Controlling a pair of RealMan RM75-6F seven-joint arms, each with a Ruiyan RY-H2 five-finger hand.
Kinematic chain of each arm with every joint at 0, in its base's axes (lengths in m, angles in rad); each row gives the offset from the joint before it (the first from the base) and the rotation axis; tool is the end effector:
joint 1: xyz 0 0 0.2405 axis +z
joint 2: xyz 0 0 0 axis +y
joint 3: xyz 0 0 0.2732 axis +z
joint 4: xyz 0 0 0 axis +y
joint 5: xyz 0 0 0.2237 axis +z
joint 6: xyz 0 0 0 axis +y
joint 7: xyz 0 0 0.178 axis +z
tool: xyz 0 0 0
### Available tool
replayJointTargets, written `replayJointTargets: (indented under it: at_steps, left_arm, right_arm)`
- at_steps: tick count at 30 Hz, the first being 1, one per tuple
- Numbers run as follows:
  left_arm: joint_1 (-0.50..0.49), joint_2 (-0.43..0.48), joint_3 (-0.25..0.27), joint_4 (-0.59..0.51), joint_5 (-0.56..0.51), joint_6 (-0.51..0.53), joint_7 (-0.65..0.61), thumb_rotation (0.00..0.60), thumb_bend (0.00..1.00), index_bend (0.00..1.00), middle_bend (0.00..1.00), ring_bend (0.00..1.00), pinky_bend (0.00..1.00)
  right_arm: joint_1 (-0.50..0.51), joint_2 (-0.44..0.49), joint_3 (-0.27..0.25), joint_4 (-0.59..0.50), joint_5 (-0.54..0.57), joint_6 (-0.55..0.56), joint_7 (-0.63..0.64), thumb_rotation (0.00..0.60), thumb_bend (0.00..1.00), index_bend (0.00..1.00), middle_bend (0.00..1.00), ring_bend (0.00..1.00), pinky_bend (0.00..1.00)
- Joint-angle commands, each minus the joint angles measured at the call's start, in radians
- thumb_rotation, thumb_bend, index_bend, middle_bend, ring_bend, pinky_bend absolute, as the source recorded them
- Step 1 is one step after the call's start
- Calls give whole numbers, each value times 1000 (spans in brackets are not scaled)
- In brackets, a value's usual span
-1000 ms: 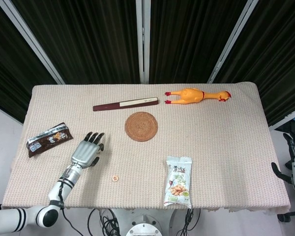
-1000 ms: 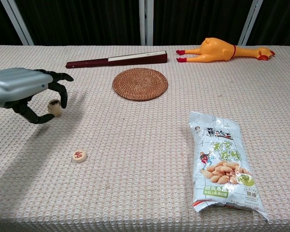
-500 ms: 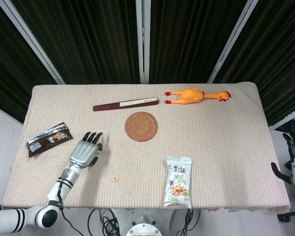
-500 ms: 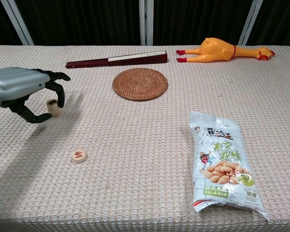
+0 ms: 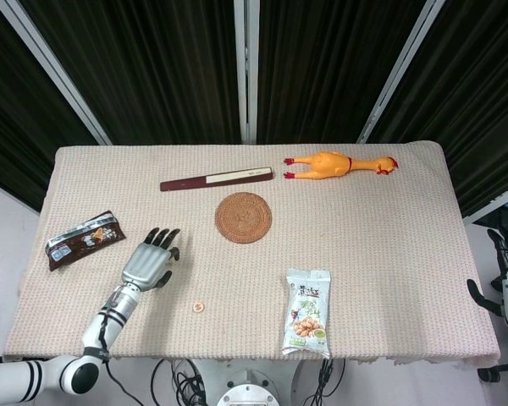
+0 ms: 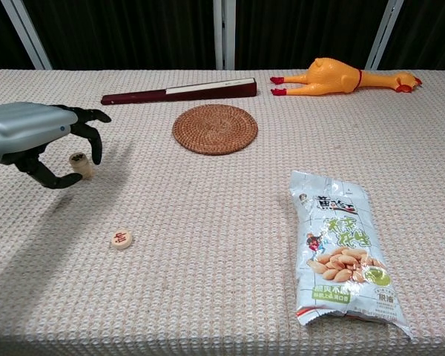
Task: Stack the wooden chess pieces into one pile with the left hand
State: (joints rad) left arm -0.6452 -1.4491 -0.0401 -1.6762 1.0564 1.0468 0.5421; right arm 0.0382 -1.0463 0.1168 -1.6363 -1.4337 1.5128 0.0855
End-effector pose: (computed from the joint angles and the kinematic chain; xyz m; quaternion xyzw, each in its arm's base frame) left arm -0.1925 0.3287 -0.0322 -0.7708 -0.3706 -0.2868 0.4316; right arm -0.3429 -0.2155 0.1974 0.5382 -0.3951 0.4085 0.6225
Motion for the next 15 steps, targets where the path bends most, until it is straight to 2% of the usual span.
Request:
replayJointTargets:
  at_steps: [1, 8, 15]
  left_arm:
    - [11, 2, -2, -34, 47, -2, -72, 600, 369, 388, 0, 0, 0]
    - [44, 1, 42, -69, 135, 15, -127, 600, 302, 387, 0, 0, 0]
    - [84, -13, 85, -79, 176, 44, -122, 600, 287, 384, 0, 0, 0]
  right_arm:
    - [0, 0, 0, 0, 0, 1, 1, 600, 246, 0, 0, 0, 0]
    - [-3, 2, -1, 2, -5, 7, 10, 600, 246, 0, 0, 0, 0]
    - [-5, 2, -1, 2, -11, 11, 15, 600, 246, 0, 0, 0, 0]
